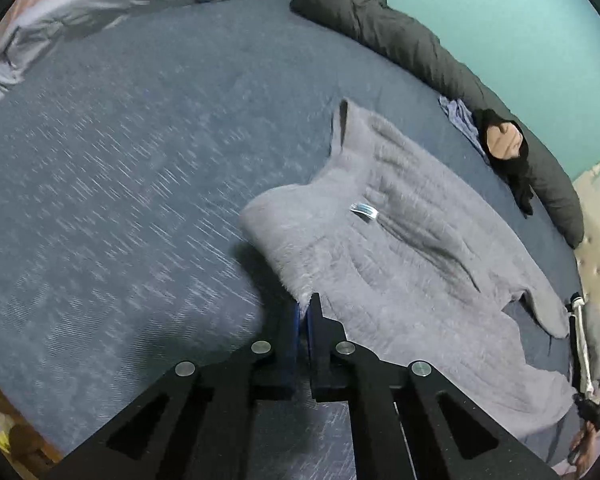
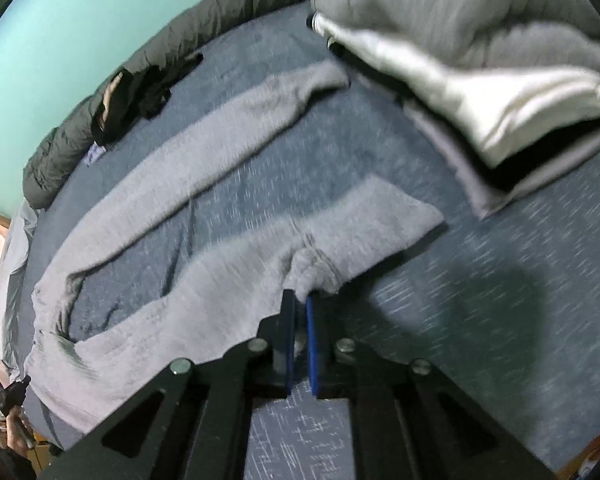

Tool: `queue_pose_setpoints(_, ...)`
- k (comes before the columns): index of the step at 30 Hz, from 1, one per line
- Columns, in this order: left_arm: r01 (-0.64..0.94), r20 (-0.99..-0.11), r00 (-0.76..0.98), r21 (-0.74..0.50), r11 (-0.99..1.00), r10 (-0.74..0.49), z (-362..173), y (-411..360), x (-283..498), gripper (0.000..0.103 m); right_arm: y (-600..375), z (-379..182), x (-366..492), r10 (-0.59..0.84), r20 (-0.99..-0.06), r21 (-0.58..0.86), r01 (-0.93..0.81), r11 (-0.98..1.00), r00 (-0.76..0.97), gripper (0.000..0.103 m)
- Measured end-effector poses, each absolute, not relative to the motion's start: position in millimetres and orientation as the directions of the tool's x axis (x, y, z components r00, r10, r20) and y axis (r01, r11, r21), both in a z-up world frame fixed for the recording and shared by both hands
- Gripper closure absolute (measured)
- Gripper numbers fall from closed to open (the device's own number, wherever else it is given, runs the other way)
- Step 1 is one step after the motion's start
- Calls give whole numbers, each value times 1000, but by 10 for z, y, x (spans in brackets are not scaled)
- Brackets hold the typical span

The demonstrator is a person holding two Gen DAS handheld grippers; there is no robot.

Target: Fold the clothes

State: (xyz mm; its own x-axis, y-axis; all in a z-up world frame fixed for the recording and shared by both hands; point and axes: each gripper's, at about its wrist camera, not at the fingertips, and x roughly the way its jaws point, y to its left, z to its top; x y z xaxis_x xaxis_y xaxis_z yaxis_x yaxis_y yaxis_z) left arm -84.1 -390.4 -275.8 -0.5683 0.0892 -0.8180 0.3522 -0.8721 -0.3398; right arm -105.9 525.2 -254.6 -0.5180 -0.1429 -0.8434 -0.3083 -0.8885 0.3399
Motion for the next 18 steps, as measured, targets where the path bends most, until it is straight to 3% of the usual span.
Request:
queue_pose_setpoints(9,354,-790,-606,-375,-857,95,-2515,-4055,-482,100,5305,-2396,-762,-142,-859,294,-247,-923,-492,100)
queue_pose_setpoints(18,399,-820,-556,-409,-821,138,-2984,-4111,-280,99,5303,-2878,-446,-157,-883,302,-280,-911,-442,99)
